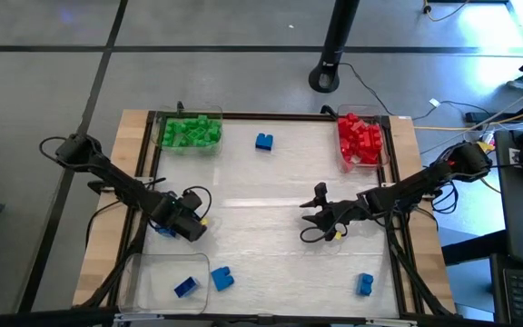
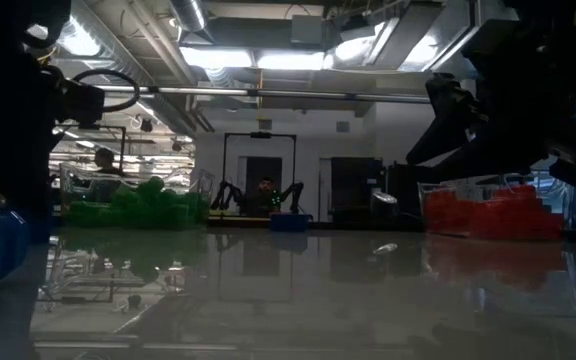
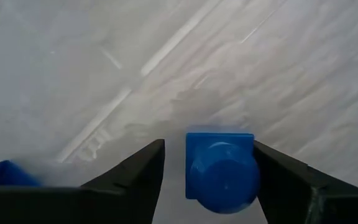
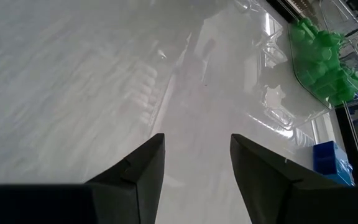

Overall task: Sort blocks
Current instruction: Put the blue game piece into the bottom transparent bin

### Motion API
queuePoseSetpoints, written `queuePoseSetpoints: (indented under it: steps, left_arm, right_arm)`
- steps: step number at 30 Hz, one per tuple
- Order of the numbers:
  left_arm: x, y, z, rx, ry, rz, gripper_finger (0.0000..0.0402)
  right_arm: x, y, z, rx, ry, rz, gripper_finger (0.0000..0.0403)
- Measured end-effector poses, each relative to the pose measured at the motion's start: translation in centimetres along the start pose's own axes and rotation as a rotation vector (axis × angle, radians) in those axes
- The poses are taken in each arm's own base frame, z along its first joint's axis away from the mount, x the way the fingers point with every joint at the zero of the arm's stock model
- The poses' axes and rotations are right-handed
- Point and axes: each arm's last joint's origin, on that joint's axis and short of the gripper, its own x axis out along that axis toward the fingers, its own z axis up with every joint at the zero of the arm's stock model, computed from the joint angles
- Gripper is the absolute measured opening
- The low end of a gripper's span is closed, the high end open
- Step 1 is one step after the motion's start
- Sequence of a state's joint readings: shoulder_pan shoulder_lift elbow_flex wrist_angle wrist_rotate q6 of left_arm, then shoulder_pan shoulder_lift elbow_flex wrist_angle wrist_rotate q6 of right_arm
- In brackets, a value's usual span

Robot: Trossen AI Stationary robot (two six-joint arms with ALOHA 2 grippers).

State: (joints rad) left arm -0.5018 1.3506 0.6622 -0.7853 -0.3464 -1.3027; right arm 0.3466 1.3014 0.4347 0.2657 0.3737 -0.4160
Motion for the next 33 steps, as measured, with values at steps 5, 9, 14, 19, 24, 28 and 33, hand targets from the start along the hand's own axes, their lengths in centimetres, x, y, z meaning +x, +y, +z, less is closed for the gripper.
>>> queuePoseSetpoints:
  steps: [5,9,14,19,24,28,33]
  left_arm:
    - [0.2,-0.1,-0.1,0.046,0.000,-0.015,0.0179]
    - [0.2,-0.1,-0.1,0.064,0.001,-0.017,0.0138]
    - [0.2,-0.2,0.0,0.084,-0.005,-0.028,0.0123]
    - [0.0,-0.2,0.1,0.084,-0.007,-0.032,0.0123]
    - [-1.8,-1.5,1.1,0.109,-0.026,-0.084,0.0124]
    - [-4.1,-3.0,2.2,0.138,-0.058,-0.147,0.0124]
    - [-8.0,-4.8,3.2,0.168,-0.094,-0.248,0.0125]
  right_arm:
    - [0.0,0.0,0.0,0.000,0.000,0.000,0.0184]
    - [0.0,0.0,0.0,0.001,-0.001,-0.001,0.0184]
    - [0.0,0.0,0.0,0.000,-0.002,-0.001,0.0184]
    - [0.0,0.0,0.0,0.000,-0.002,-0.001,0.0184]
    - [0.0,0.0,0.0,0.000,0.004,-0.012,0.0184]
    - [0.0,-0.1,0.0,-0.001,0.006,-0.017,0.0184]
    - [0.0,0.0,0.0,-0.001,0.008,-0.016,0.0184]
